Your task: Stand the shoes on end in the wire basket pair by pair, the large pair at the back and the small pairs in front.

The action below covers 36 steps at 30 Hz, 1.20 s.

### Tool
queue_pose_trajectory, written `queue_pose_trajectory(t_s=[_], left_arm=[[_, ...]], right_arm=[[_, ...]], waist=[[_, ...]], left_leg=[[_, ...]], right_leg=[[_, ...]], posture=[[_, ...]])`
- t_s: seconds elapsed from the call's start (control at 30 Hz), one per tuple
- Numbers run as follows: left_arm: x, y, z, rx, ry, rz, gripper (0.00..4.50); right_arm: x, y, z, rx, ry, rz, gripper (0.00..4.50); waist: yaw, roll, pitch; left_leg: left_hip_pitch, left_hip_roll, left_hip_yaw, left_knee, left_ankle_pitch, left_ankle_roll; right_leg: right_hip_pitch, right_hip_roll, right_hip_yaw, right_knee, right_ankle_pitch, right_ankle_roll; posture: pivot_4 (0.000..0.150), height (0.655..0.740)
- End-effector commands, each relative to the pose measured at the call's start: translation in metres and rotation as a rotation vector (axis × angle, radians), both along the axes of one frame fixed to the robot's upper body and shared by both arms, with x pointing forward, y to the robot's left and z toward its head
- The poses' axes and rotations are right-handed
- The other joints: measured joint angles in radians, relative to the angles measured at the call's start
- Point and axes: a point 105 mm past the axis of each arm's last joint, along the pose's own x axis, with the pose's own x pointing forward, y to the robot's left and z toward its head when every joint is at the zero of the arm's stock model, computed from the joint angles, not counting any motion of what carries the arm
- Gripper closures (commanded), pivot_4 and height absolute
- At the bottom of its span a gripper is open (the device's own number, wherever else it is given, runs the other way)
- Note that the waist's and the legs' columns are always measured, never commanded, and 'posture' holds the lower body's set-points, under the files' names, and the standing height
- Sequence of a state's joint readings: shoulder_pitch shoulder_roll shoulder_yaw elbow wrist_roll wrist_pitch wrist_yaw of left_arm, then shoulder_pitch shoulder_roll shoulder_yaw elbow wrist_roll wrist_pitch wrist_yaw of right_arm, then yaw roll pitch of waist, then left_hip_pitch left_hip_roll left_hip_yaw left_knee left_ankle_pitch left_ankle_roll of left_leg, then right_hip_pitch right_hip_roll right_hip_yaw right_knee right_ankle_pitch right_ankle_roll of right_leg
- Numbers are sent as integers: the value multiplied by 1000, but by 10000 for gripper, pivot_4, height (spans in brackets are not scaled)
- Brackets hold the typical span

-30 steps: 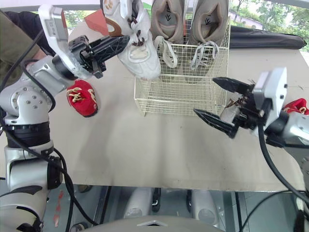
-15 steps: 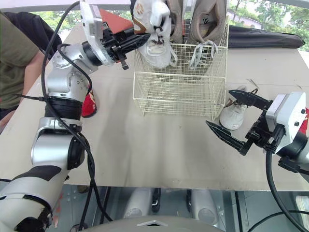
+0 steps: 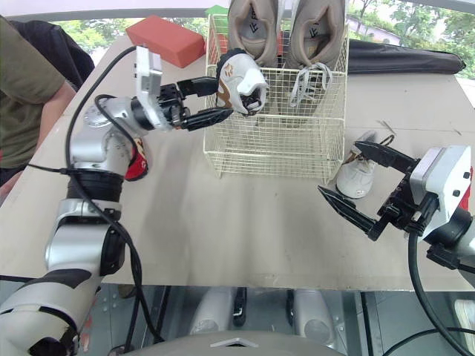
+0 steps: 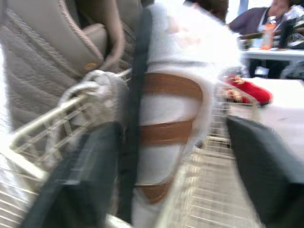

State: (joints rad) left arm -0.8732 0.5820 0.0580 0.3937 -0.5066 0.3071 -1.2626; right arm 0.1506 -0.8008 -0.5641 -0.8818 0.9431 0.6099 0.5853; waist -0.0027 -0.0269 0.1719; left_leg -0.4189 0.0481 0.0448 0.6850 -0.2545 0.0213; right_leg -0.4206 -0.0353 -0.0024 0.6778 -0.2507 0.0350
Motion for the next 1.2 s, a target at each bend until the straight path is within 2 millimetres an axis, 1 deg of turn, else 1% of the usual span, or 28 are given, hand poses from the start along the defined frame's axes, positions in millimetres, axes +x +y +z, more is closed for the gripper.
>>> queue_pose_trajectory(t_s=[0.03,0.13,0.23,0.33,0.4,0.47,0.5,0.57,0.63,0.7,0.8,0.9,0.93,1.07,1.17,1.2], left_arm=[[-16,14,23,-61,43,-4,641],[-32,23,30,-118,114,-27,641],[-58,18,31,-136,162,-120,641],[-93,-3,19,-97,244,-252,641],[-113,-22,10,-66,265,-304,641],[-127,-39,5,-57,266,-334,641],[-132,-45,4,-55,267,-343,641],[-133,-54,0,-39,247,-305,641],[-137,-61,-2,-22,236,-306,641],[-140,-63,-5,-6,229,-296,641],[-147,-65,-9,25,210,-300,641],[-152,-65,-8,33,189,-299,0],[-153,-64,-8,39,184,-300,0],[-156,-62,-8,58,173,-292,0],[-159,-62,-9,64,170,-297,0],[-158,-62,-10,64,169,-299,0]], right_arm=[[3,-5,3,-12,-17,-16,0],[12,-17,-1,-15,6,-98,0],[21,-36,-14,-25,82,-224,0],[32,-57,-31,-10,199,-371,0],[39,-63,-42,3,296,-414,0],[48,-68,-51,-2,377,-441,0],[54,-70,-54,8,414,-454,0],[70,-79,-62,46,492,-510,0],[86,-85,-65,81,537,-549,0],[102,-86,-68,121,579,-548,0],[120,-90,-74,145,638,-563,0],[135,-92,-84,132,681,-563,7885],[138,-91,-86,125,691,-557,11891],[146,-91,-95,61,703,-530,30384],[143,-94,-91,87,683,-527,44357],[138,-97,-88,88,662,-535,44734]], waist=[[-6,0,0],[-7,0,0],[-7,0,0],[-5,0,0],[-4,0,0],[-5,0,0],[-5,0,0],[-9,0,0],[-9,1,0],[-13,1,0],[-12,1,0],[-8,1,0],[-8,1,0],[-8,1,0],[-9,1,0],[-8,1,0]], left_leg=[[2,0,0,0,0,0],[4,0,-1,-1,0,0],[4,0,0,0,0,0],[4,1,0,0,0,0],[4,4,0,0,0,0],[5,4,1,0,0,0],[6,4,2,0,0,0],[7,0,1,0,0,0],[8,-1,1,-1,0,0],[9,-1,2,-1,0,0],[8,-1,2,-1,0,0],[6,-1,2,-1,0,0],[5,-1,2,-1,0,1],[5,-1,2,-2,-1,2],[5,-1,3,-2,-1,2],[5,-1,3,-1,-1,2]], right_leg=[[2,0,0,0,0,0],[5,0,0,0,0,0],[5,-1,0,-1,0,0],[5,-1,0,-1,0,0],[6,-2,0,-1,0,0],[7,-2,1,-1,0,0],[7,-2,2,-1,0,0],[7,-1,3,-1,0,0],[7,0,4,0,0,0],[7,1,8,0,0,0],[7,1,10,-1,0,0],[5,1,10,-4,0,0],[5,1,10,-5,0,0],[5,1,11,-6,0,0],[5,1,12,-6,0,0],[5,1,12,-6,0,1]], posture=[[1500,7400],[1500,7400],[1500,7400],[1500,7400],[1500,7400],[1500,7400],[1500,7400],[1500,7400],[1500,7400],[1500,7400],[1500,7400],[1500,7400],[1500,7400],[1500,7400],[1500,7400],[1500,7400]])
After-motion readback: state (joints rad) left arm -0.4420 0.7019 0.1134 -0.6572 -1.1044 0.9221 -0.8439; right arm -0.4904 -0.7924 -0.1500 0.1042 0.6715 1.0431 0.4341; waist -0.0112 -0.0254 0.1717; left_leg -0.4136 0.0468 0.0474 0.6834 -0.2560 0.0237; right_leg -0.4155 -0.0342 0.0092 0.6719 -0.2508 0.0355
